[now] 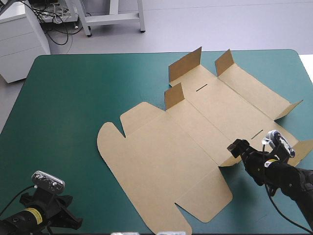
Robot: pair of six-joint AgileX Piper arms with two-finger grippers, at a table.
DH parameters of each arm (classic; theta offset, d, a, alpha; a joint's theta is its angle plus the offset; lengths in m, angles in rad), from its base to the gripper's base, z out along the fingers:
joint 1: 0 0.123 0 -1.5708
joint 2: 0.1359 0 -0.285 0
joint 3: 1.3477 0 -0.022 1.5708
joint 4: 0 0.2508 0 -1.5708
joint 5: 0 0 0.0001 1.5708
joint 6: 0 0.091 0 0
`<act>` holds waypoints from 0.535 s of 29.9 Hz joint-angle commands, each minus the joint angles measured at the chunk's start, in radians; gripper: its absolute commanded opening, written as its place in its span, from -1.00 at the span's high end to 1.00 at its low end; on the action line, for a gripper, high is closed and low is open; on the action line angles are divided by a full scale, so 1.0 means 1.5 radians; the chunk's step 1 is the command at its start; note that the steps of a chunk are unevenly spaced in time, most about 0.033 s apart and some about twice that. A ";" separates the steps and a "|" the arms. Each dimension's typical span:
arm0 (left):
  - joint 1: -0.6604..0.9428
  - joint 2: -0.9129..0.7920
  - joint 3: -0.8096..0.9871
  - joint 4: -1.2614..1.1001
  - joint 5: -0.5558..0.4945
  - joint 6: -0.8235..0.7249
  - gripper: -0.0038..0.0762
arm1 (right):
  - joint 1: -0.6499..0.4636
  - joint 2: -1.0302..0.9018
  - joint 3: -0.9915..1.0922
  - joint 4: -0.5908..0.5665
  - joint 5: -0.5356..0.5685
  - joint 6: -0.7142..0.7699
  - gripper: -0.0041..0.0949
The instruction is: Fold the box
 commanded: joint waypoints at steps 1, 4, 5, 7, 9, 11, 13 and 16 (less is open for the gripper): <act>-0.002 0.006 -0.016 -0.004 -0.031 -0.005 0.98 | -0.001 0.013 -0.018 0.019 -0.053 -0.005 -0.49; -0.002 0.006 -0.016 -0.004 -0.031 -0.005 0.98 | -0.001 0.030 -0.018 0.022 -0.052 -0.005 -0.20; -0.002 0.006 -0.016 -0.004 -0.031 -0.005 0.98 | -0.001 0.036 -0.018 0.022 -0.051 -0.005 -0.08; -0.002 0.006 -0.016 -0.004 -0.031 -0.005 0.98 | -0.001 0.046 -0.018 0.024 -0.048 -0.005 0.16; -0.002 0.006 -0.016 -0.004 -0.031 -0.005 0.98 | -0.001 0.055 -0.018 0.024 -0.047 -0.006 0.43; -0.002 0.006 -0.016 -0.004 -0.031 -0.005 0.98 | -0.001 0.062 -0.018 0.024 -0.047 -0.011 0.68; -0.002 0.006 -0.016 -0.004 -0.031 -0.005 0.98 | -0.001 0.070 -0.018 0.024 -0.047 -0.011 0.87; -0.002 0.006 -0.016 -0.004 -0.031 -0.005 0.98 | -0.001 0.076 -0.018 0.021 -0.056 -0.020 0.96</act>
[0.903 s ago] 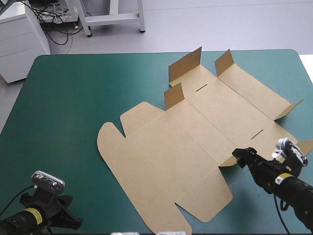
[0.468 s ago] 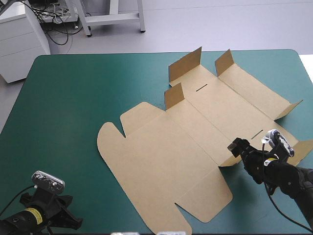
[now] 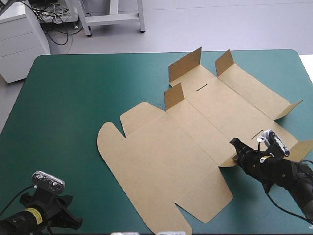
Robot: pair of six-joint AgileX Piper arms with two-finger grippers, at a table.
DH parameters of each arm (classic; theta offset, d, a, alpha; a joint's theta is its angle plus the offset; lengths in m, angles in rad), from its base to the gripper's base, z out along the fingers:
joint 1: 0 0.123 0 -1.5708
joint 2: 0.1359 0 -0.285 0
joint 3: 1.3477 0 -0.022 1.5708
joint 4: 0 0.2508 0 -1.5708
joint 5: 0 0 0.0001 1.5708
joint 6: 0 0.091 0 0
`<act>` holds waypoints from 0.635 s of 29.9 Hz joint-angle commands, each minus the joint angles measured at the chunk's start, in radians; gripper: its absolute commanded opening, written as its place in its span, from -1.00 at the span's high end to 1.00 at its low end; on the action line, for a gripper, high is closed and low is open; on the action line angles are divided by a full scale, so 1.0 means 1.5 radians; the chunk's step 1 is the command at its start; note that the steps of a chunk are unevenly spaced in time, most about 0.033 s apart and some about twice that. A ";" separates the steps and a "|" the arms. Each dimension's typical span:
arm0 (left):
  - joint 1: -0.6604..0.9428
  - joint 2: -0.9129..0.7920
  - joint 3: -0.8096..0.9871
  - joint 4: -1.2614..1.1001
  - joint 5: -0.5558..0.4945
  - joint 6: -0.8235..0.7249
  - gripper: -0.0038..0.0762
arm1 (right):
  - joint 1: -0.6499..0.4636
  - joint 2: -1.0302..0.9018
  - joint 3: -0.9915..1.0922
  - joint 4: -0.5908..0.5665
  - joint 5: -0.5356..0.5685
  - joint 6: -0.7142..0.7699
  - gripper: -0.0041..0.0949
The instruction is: Fold the box
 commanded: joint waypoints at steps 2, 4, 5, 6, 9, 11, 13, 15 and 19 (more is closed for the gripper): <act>-0.002 0.006 -0.016 -0.004 -0.031 -0.005 0.98 | -0.001 0.001 -0.018 0.004 -0.046 -0.039 0.96; -0.002 0.006 -0.016 -0.004 -0.031 -0.005 0.98 | -0.001 0.001 -0.018 0.002 -0.055 -0.040 0.96; -0.002 0.006 -0.016 -0.004 -0.031 -0.005 0.98 | -0.001 0.001 -0.018 0.002 -0.058 -0.040 0.96; -0.002 0.006 -0.016 -0.004 -0.031 -0.005 0.98 | -0.001 0.001 -0.019 0.002 -0.058 -0.044 0.96; -0.002 0.006 -0.016 -0.004 -0.031 -0.005 0.98 | -0.001 0.001 -0.032 0.001 -0.057 -0.147 0.96; -0.002 0.006 -0.016 -0.004 -0.031 -0.005 0.98 | -0.001 0.001 -0.048 0.001 -0.050 -0.199 0.96; -0.002 0.006 -0.016 -0.004 -0.031 -0.005 0.98 | -0.001 0.001 -0.070 -0.001 -0.044 -0.230 0.96; -0.002 0.006 -0.016 -0.004 -0.031 -0.005 0.98 | -0.001 0.003 -0.099 -0.003 -0.038 -0.269 0.96; -0.002 0.006 -0.016 -0.004 -0.031 -0.005 0.98 | -0.001 0.025 -0.172 -0.025 0.011 -0.332 0.96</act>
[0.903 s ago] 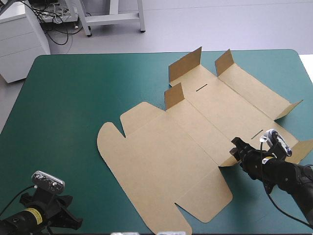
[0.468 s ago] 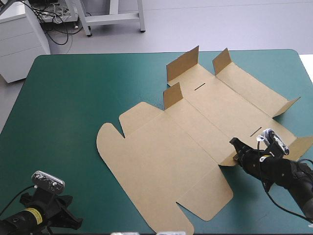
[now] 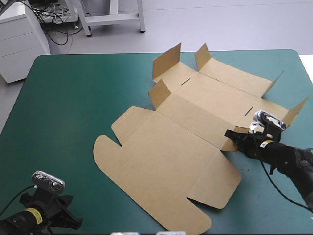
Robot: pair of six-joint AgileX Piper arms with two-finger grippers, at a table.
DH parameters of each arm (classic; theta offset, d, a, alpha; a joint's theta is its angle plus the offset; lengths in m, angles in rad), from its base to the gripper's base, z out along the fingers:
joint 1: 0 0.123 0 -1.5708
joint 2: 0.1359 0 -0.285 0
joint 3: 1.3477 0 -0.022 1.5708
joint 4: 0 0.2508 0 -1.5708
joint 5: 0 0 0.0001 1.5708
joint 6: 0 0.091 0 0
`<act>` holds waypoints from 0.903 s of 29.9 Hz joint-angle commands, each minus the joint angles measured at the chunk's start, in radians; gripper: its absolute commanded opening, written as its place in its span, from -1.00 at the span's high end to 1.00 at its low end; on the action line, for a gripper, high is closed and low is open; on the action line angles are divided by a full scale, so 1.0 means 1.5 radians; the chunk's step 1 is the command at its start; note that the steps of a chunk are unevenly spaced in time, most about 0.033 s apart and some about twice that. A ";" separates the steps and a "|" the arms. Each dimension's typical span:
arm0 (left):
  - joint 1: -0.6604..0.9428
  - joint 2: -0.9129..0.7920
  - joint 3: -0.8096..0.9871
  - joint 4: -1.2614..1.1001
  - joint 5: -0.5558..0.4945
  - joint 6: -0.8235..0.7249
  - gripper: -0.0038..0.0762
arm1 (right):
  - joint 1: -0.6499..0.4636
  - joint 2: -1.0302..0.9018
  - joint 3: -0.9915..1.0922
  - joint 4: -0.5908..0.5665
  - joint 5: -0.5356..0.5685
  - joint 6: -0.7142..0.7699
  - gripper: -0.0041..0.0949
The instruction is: Fold the box
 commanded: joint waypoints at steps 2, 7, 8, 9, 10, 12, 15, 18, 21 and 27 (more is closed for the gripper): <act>-0.002 0.006 -0.016 -0.004 -0.030 -0.005 0.98 | -0.001 0.026 -0.113 -0.059 0.052 -0.082 0.96; -0.002 0.006 -0.046 -0.004 -0.025 -0.005 0.98 | -0.001 0.090 -0.247 -0.131 0.163 -0.162 0.96; -0.002 0.006 -0.060 -0.004 -0.022 -0.005 0.98 | -0.001 0.100 -0.267 -0.136 0.175 -0.172 0.96; -0.002 0.006 -0.075 0.001 -0.023 -0.005 0.98 | -0.001 0.111 -0.293 -0.138 0.183 -0.191 0.96; -0.002 0.006 -0.091 0.006 -0.023 -0.005 0.98 | -0.001 0.122 -0.320 -0.138 0.189 -0.209 0.96; -0.002 0.006 -0.120 0.018 -0.023 -0.005 0.98 | -0.001 0.144 -0.368 -0.138 0.198 -0.244 0.96; -0.002 0.006 -0.166 0.042 -0.023 -0.005 0.98 | -0.001 0.174 -0.443 -0.135 0.228 -0.313 0.96; -0.002 0.006 -0.204 0.060 -0.023 -0.005 0.98 | -0.001 0.205 -0.513 -0.133 0.257 -0.377 0.96; -0.002 0.006 -0.215 0.074 -0.023 -0.005 0.98 | -0.001 0.242 -0.579 -0.097 0.285 -0.482 0.96; -0.002 0.006 -0.215 0.076 -0.002 -0.005 0.98 | -0.001 0.307 -0.687 -0.003 0.310 -0.668 0.96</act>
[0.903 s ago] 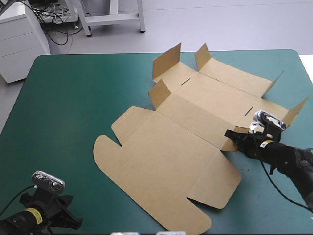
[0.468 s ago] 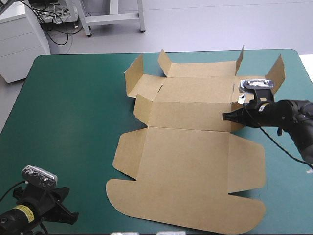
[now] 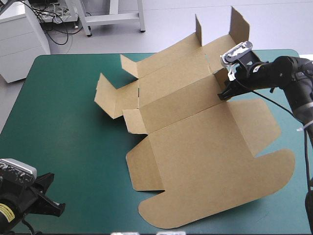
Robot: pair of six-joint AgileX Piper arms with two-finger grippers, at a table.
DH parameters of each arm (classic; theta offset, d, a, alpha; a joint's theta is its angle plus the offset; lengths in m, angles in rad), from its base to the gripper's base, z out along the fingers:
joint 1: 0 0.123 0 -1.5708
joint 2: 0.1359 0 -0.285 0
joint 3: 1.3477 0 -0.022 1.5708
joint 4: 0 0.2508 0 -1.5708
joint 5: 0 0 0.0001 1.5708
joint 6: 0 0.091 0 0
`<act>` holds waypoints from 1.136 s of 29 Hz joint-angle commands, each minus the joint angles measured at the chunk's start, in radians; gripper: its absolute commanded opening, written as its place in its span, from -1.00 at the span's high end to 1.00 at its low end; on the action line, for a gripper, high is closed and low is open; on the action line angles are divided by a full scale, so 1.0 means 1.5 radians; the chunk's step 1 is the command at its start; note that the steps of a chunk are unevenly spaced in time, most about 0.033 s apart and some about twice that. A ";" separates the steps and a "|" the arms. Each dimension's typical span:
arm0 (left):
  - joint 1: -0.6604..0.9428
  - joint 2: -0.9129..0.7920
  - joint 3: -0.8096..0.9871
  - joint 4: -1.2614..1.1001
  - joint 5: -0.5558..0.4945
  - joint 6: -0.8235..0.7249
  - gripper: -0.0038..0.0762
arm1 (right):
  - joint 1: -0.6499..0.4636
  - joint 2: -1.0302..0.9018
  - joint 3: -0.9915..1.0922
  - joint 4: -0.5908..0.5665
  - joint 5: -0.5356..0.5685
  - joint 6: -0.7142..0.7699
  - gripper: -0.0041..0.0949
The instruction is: Fold the box
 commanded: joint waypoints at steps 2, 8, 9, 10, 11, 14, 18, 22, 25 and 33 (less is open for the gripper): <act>-0.002 0.007 -0.021 0.005 -0.022 -0.005 0.98 | -0.001 0.019 -0.093 0.083 -0.022 -0.148 0.96; -0.002 0.007 -0.021 0.001 -0.022 -0.005 0.98 | -0.001 0.067 -0.153 0.163 0.027 -0.330 0.97; -0.002 0.007 -0.021 0.001 -0.023 -0.005 0.98 | -0.001 0.071 -0.159 0.173 0.031 -0.349 0.96; -0.002 0.007 -0.021 0.001 -0.023 -0.005 0.98 | 0.003 0.078 -0.162 0.179 0.033 -0.363 0.97; -0.002 0.007 -0.021 0.002 -0.023 -0.005 0.98 | 0.008 0.081 -0.165 0.179 0.031 -0.371 0.97; -0.002 0.007 -0.021 0.002 -0.023 -0.005 0.98 | 0.033 0.089 -0.166 0.177 0.028 -0.424 0.97; -0.002 0.007 -0.021 0.002 -0.023 -0.005 0.98 | 0.077 0.100 -0.166 0.176 -0.001 -0.494 0.97; -0.002 0.007 -0.021 0.002 -0.023 -0.008 0.98 | 0.135 0.123 -0.166 0.176 -0.036 -0.585 0.97; -0.002 0.007 -0.021 0.002 -0.023 -0.015 0.98 | 0.167 0.145 -0.166 0.174 -0.054 -0.614 0.97; -0.002 0.007 -0.021 0.002 -0.023 -0.016 0.98 | 0.206 0.199 -0.166 0.088 -0.057 -0.626 0.96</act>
